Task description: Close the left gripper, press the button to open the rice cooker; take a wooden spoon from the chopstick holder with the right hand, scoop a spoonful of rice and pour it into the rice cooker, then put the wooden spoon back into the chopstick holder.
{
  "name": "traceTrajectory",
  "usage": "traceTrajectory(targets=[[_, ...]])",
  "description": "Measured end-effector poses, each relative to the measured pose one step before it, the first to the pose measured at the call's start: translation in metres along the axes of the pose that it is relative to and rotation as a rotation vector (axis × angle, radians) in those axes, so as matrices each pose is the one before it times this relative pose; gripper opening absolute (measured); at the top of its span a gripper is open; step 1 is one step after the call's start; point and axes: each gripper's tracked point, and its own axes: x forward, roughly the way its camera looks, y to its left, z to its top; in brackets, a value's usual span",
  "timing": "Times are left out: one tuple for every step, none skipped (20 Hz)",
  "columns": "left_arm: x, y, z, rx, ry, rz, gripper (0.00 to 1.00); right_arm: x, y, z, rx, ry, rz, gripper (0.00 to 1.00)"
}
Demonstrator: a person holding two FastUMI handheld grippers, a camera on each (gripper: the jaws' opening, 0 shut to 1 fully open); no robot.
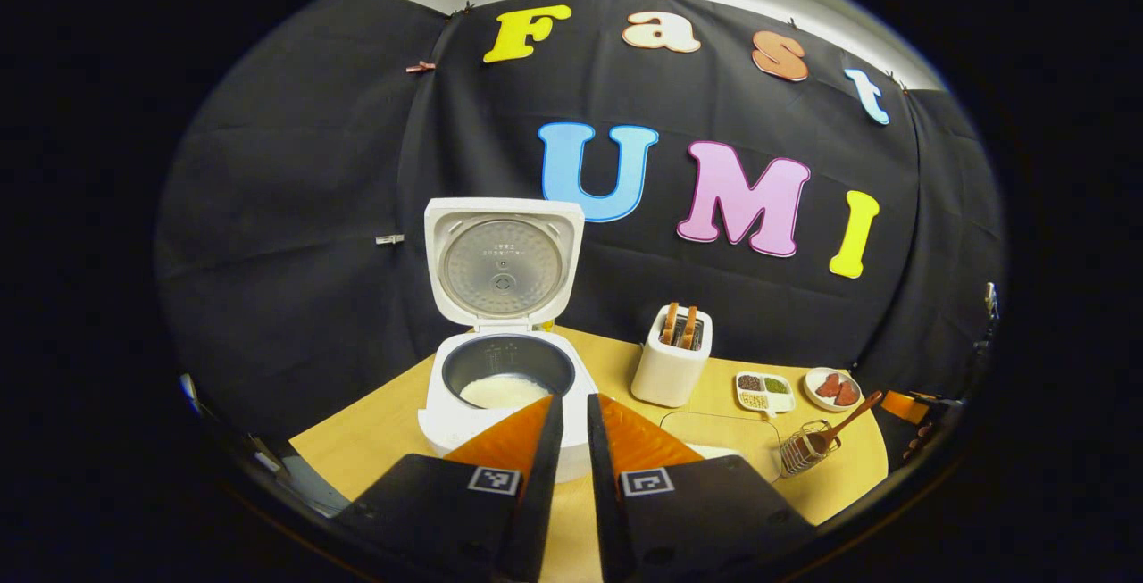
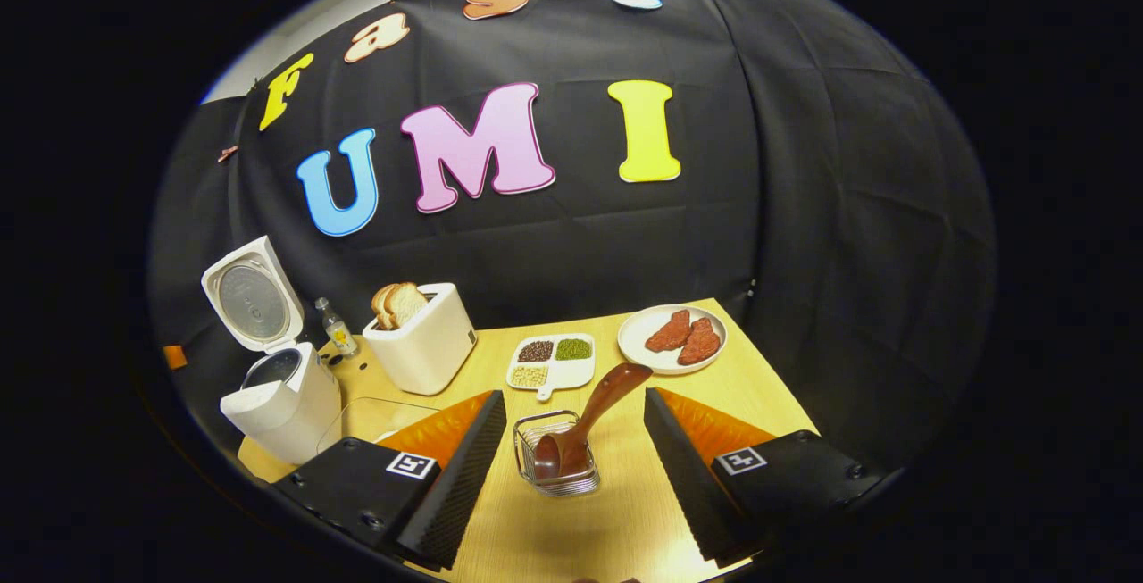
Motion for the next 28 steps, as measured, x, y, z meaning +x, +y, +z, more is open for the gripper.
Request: traceTrajectory(targets=[[-0.00105, -0.00184, -0.00279, -0.0079, 0.00247, -0.00012, 0.33, 0.00872, -0.00146, -0.00502, 0.00338, 0.01835, 0.00094, 0.97], [-0.0007, -0.00247, -0.00031, -0.00573, -0.00137, -0.00459, 0.37, 0.00821, -0.00258, -0.00726, 0.00552, 0.021, -0.00093, 0.97], [-0.00005, -0.00343, -0.00025, -0.00051, -0.00331, -0.00584, 0.58, 0.00866, -0.00224, -0.00667, 0.00839, 0.01936, -0.00175, 0.98], [-0.00103, -0.00072, 0.00063, 0.00685, -0.00099, 0.00667, 0.76, 0.00859, -0.00369, -0.00573, 0.01042, 0.01817, -0.00441, 0.98], [0.00077, 0.00001, -0.00164, 0.00973, 0.00145, -0.00375, 0.94, 0.01073, -0.00246, -0.00569, 0.0114, 0.01947, -0.00554, 0.98], [-0.00115, -0.00324, -0.00069, 0.00792, 0.00394, 0.0001, 0.99, 0.00946, -0.00376, -0.00342, 0.01207, 0.0141, -0.00558, 0.98], [0.00176, -0.00123, -0.002, 0.00668, 0.00405, 0.00444, 0.97, 0.00898, -0.00349, -0.00592, 0.00896, 0.012, 0.00038, 0.98], [0.00064, -0.00189, -0.00172, 0.0024, 0.01051, 0.00138, 0.96, 0.00853, -0.0034, -0.00406, 0.00598, 0.0102, 0.0042, 0.98], [0.0, -0.00286, -0.00536, -0.00372, 0.01327, 0.00017, 0.96, 0.0074, -0.00201, -0.00312, 0.00832, 0.00633, 0.00601, 0.98], [0.00074, -0.00226, -0.00448, -0.00688, 0.01515, 0.00059, 0.96, 0.00695, -0.00211, 0.0006, 0.01398, -0.00012, 0.00377, 0.99], [-0.00014, -0.00173, -0.00584, -0.00526, 0.01705, 0.00098, 0.96, 0.00725, -0.00015, 0.00136, 0.0192, -0.00619, 0.00572, 0.99], [0.00005, -0.00148, -0.00588, -0.00181, 0.01558, 0.00188, 0.96, 0.00745, -0.0013, 0.00118, 0.02171, -0.00373, 0.0015, 0.99], [0.0006, -0.00097, -0.0072, 0.00152, 0.0161, 0.00376, 0.96, 0.00657, -0.00154, -0.00113, 0.02526, -0.0007, 0.00291, 0.99], [-0.00014, -0.00021, -0.00645, 0.00311, 0.0158, 0.00571, 0.96, 0.0073, -0.00043, -0.00124, 0.02498, 0.00653, 0.00178, 0.99], [-0.00107, -0.00182, -0.00641, 0.00234, 0.01709, 0.0019, 0.96, 0.00486, 0.00039, -0.0032, 0.02515, 0.01035, 0.00585, 0.99], [-0.00015, -0.00124, -0.00585, 0.00017, 0.01643, -0.00052, 0.96, 0.00503, 0.00195, -0.00109, 0.01905, 0.00717, 0.00937, 0.99], [-0.00069, -0.00229, -0.00568, -0.00105, 0.01434, -0.002, 0.96, 0.00463, 0.00231, -0.00022, 0.00802, 0.00528, 0.01001, 0.99], [0.00013, -0.00136, -0.00423, -0.00257, 0.01168, -0.00113, 0.96, 0.00636, 0.00119, 0.00212, -0.00122, -0.0072, 0.00412, 0.95], [0.00079, -0.00128, -0.0038, -0.00365, 0.01086, -0.00103, 0.96, 0.0008, 0.00224, 0.00179, -0.00016, -0.00638, 0.00394, 0.93], [-0.00029, -0.00091, -0.00283, -0.00432, 0.0095, -0.00082, 0.96, 0.00227, 0.00167, 0.00191, 0.00571, -0.00574, -0.00062, 0.85], [0.00074, -0.00083, -0.00327, -0.00349, 0.00718, -0.00216, 0.96, 0.00118, 0.00174, 0.00077, 0.01158, -0.00324, -0.00136, 0.66], [0.00042, -0.00155, -0.00233, -0.00059, 0.00493, -0.00323, 0.96, 0.00099, 0.00018, 0.00014, 0.00843, 0.00263, -0.00697, 0.43], [0.00043, -0.00096, -0.0016, 0.00189, 0.00292, -0.00295, 0.96, -0.00262, -0.00269, -0.00016, 0.00393, 0.00276, -0.01667, 0.37], [0.00036, 0.00002, -0.00087, 0.00429, 0.00083, -0.00251, 0.96, -0.00244, 0.00018, -0.00093, 0.00379, 0.00651, -0.00661, 0.3], [0.00015, 0.00029, -0.00157, 0.00434, 0.00024, -0.00253, 0.96, -0.00901, 0.00072, 0.00089, 0.01127, 0.01146, -0.00283, 0.3], [0.00031, 0.00048, -0.00099, 0.00301, 0.00045, -0.00331, 0.96, 0.01175, 0.00182, -0.00239, 0.01071, 0.00744, 0.00017, 0.28], [0.00007, -0.00007, -0.00057, -0.00027, 0.00022, -0.00416, 0.96, -0.00893, 0.00021, 0.00158, 0.0022, 0.00146, -0.00566, 0.27], [0.00053, 0.00033, 0.00022, -0.00351, -0.00053, -0.00705, 0.96, -0.00561, 0.00323, 0.001, -0.00376, -0.00078, -0.0033, 0.19]])
